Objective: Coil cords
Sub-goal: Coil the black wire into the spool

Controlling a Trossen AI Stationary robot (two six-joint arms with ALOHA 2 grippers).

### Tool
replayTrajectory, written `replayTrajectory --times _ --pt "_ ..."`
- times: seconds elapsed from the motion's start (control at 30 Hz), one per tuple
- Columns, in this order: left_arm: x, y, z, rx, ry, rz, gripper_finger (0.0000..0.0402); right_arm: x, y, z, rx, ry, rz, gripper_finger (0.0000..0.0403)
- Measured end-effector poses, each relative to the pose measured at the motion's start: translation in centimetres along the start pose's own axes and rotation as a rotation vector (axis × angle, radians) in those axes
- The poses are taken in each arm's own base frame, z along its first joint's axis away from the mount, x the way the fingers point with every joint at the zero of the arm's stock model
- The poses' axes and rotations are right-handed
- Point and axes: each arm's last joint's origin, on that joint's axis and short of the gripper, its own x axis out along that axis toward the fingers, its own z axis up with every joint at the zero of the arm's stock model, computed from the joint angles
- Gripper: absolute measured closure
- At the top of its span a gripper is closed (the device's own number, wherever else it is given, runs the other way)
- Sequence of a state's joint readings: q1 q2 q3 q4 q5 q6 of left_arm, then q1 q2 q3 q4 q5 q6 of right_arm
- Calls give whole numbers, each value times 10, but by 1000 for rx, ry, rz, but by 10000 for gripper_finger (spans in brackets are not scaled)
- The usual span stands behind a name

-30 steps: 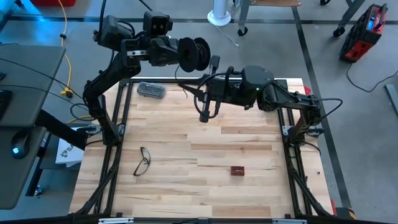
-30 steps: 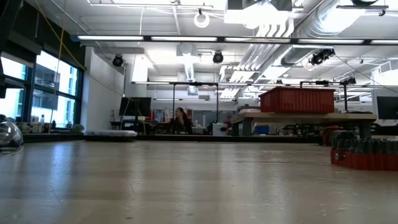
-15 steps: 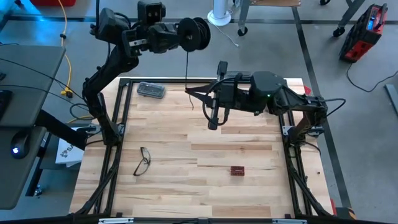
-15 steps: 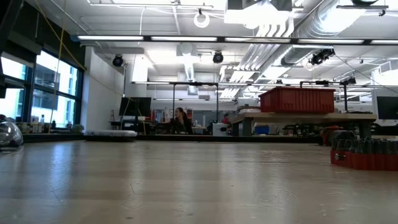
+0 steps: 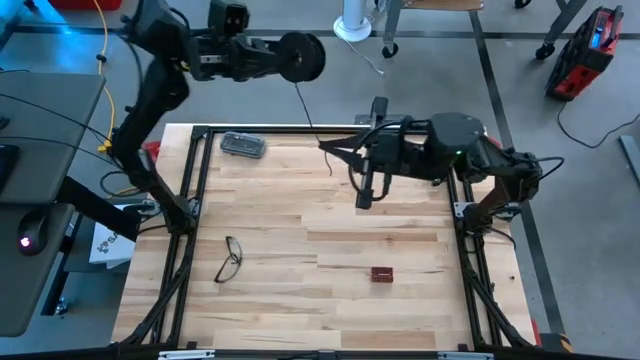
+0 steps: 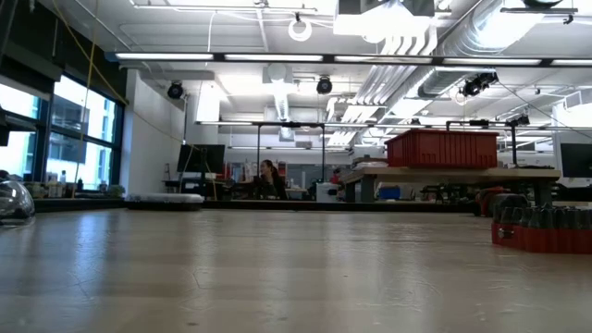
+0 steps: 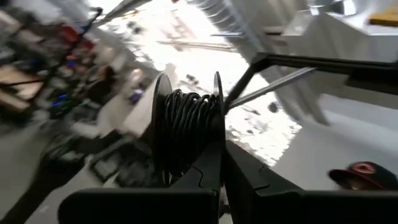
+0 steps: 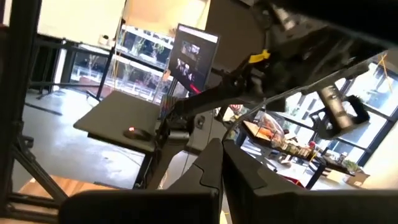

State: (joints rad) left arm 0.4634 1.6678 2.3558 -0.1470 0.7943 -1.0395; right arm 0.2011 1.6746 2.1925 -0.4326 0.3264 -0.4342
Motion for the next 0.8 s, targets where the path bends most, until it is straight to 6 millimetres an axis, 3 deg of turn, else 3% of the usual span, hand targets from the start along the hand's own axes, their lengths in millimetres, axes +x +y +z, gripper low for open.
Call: replayTrajectory --times 0.43,0.8 --pt "-17 -8 -23 -216 133 217 399 -8 -5 5 -28 -21 -6 403" --pt "-20 -10 -29 -278 150 269 399 -15 -11 8 -66 -5 -56 403"
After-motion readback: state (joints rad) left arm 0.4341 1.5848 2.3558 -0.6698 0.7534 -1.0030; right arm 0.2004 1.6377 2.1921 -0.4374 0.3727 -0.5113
